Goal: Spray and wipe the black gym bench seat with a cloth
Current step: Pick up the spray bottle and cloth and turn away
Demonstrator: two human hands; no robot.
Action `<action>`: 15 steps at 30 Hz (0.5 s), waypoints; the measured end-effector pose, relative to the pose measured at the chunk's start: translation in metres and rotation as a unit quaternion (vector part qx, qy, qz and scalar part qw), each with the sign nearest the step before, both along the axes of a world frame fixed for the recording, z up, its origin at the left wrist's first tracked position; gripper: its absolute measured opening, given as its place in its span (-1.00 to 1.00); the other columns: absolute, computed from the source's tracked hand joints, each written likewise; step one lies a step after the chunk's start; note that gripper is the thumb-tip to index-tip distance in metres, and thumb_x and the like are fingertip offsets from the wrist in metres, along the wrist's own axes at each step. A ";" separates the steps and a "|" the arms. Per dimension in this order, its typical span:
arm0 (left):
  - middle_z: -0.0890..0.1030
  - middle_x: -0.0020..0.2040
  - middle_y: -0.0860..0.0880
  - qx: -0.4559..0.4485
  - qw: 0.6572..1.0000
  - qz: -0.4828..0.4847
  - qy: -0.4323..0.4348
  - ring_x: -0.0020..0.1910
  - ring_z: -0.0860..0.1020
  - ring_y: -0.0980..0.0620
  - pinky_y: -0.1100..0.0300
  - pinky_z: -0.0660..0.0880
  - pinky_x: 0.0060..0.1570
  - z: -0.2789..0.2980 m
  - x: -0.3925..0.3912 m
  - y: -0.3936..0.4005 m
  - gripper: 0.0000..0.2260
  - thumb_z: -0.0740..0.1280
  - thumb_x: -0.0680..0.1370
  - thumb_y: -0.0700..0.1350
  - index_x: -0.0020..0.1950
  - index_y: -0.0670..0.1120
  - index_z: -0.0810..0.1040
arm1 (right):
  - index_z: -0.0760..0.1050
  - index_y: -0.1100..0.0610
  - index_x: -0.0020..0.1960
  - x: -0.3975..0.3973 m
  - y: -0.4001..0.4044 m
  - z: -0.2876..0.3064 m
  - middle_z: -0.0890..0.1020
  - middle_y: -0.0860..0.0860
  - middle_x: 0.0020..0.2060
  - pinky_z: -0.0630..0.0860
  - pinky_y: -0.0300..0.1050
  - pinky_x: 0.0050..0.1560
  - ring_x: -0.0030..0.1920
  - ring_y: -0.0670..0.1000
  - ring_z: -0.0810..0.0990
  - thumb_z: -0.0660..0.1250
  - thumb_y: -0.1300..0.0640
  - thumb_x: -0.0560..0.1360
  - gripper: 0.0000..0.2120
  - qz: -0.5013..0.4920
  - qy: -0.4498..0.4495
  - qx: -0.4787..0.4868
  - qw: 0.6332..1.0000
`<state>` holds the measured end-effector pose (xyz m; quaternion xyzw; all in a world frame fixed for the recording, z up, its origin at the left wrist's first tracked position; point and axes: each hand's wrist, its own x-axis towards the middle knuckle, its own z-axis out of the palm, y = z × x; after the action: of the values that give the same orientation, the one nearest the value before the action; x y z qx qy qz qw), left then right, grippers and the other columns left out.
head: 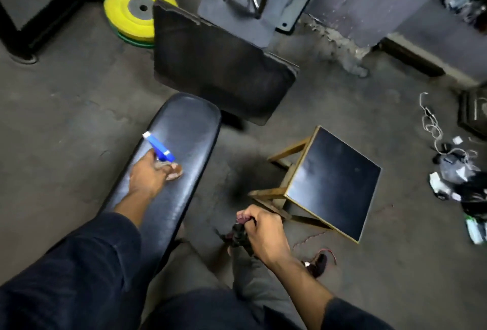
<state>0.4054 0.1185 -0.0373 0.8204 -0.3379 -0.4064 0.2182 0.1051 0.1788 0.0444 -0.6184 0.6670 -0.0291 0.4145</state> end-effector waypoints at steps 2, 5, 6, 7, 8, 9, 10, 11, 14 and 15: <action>0.58 -0.06 -0.03 -0.021 0.999 0.002 -0.034 0.08 0.64 -0.22 0.07 0.45 0.03 0.004 -0.020 -0.003 -0.77 0.54 0.55 -0.10 0.16 -0.01 0.60 | 0.59 -0.07 -0.14 -0.027 -0.005 -0.002 0.77 -0.04 0.01 0.39 -0.64 -0.07 -0.07 -0.29 0.66 0.23 0.46 0.53 -0.57 -0.038 -0.007 -0.002 0.999; 0.67 -0.17 -0.03 -0.038 0.999 -0.010 -0.008 -0.05 0.67 -0.16 0.17 0.60 0.01 0.012 -0.056 -0.011 -0.85 0.50 0.55 -0.18 0.01 -0.02 0.56 | 0.62 -0.07 -0.14 -0.064 -0.017 -0.003 0.80 -0.03 0.00 0.36 -0.66 -0.07 -0.04 -0.16 0.69 0.25 0.43 0.53 -0.59 -0.090 0.003 -0.007 0.996; 0.72 -0.12 -0.07 -0.030 0.999 -0.027 0.012 -0.02 0.71 -0.17 0.06 0.66 0.09 0.015 -0.072 -0.016 -0.85 0.50 0.55 -0.19 0.02 -0.04 0.57 | 0.62 -0.06 -0.14 -0.078 -0.021 -0.004 0.80 -0.01 -0.02 0.36 -0.65 -0.09 -0.04 -0.10 0.69 0.25 0.42 0.54 -0.60 -0.114 0.000 -0.006 0.993; 0.74 -0.04 -0.11 -0.029 0.998 -0.047 0.025 0.03 0.73 -0.19 -0.07 0.66 0.17 0.018 -0.089 -0.023 -0.84 0.51 0.55 -0.18 0.07 -0.04 0.60 | 0.64 -0.03 -0.13 -0.092 -0.025 -0.005 0.80 0.00 -0.04 0.35 -0.65 -0.11 -0.07 -0.09 0.68 0.25 0.42 0.54 -0.62 -0.137 -0.004 -0.009 0.990; 0.75 0.01 -0.12 -0.035 0.997 -0.072 0.021 0.07 0.73 -0.19 -0.15 0.63 0.21 0.024 -0.104 -0.028 -0.80 0.53 0.55 -0.15 0.12 -0.03 0.62 | 0.67 0.01 -0.11 -0.102 -0.029 -0.005 0.78 -0.01 -0.07 0.35 -0.65 -0.12 -0.10 -0.14 0.65 0.26 0.42 0.54 -0.63 -0.157 -0.007 -0.014 0.987; 0.76 0.04 -0.10 -0.045 0.994 -0.100 0.012 0.09 0.72 -0.16 -0.14 0.62 0.22 0.031 -0.124 -0.035 -0.77 0.55 0.54 -0.11 0.17 -0.03 0.63 | 0.70 0.05 -0.08 -0.116 -0.034 -0.005 0.75 -0.03 -0.11 0.35 -0.63 -0.12 -0.16 -0.20 0.60 0.26 0.43 0.54 -0.65 -0.180 -0.012 -0.020 0.983; 0.76 0.04 -0.07 -0.055 0.991 -0.118 0.010 0.08 0.72 -0.09 -0.07 0.61 0.21 0.038 -0.145 -0.040 -0.74 0.57 0.54 -0.09 0.20 -0.02 0.64 | 0.71 0.08 -0.07 -0.130 -0.038 -0.005 0.72 -0.06 -0.15 0.36 -0.62 -0.13 -0.19 -0.22 0.59 0.27 0.45 0.54 -0.65 -0.200 -0.016 -0.029 0.979; 0.76 0.01 -0.02 -0.073 0.988 -0.133 0.024 0.04 0.72 0.06 0.07 0.61 0.16 0.046 -0.167 -0.046 -0.75 0.58 0.55 -0.10 0.19 -0.02 0.64 | 0.71 0.10 -0.07 -0.144 -0.043 -0.005 0.71 -0.06 -0.16 0.36 -0.61 -0.13 -0.20 -0.22 0.59 0.26 0.47 0.53 -0.65 -0.219 -0.021 -0.038 0.975; 0.69 -0.06 0.16 -0.120 0.973 -0.183 0.068 -0.10 0.62 0.42 0.62 0.39 -0.04 0.067 -0.230 -0.060 -0.76 0.59 0.53 -0.17 0.11 0.01 0.62 | 0.71 0.15 -0.05 -0.181 -0.057 -0.009 0.71 -0.03 -0.15 0.39 -0.58 -0.13 -0.12 -0.05 0.64 0.24 0.49 0.53 -0.65 -0.267 -0.013 -0.044 0.963; 0.69 0.00 0.12 -0.124 0.968 -0.205 0.075 -0.03 0.61 0.38 0.67 0.34 -0.01 0.072 -0.251 -0.064 -0.76 0.59 0.53 -0.18 0.11 0.02 0.62 | 0.72 0.17 -0.04 -0.195 -0.061 -0.012 0.71 -0.02 -0.16 0.40 -0.54 -0.15 -0.12 0.00 0.64 0.23 0.48 0.52 -0.65 -0.282 -0.006 -0.046 0.958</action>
<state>0.1539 0.0547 0.0345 0.6671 -0.5297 -0.4577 0.2549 -0.0899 0.1179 0.0327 -0.4232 0.8097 -0.1797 0.3647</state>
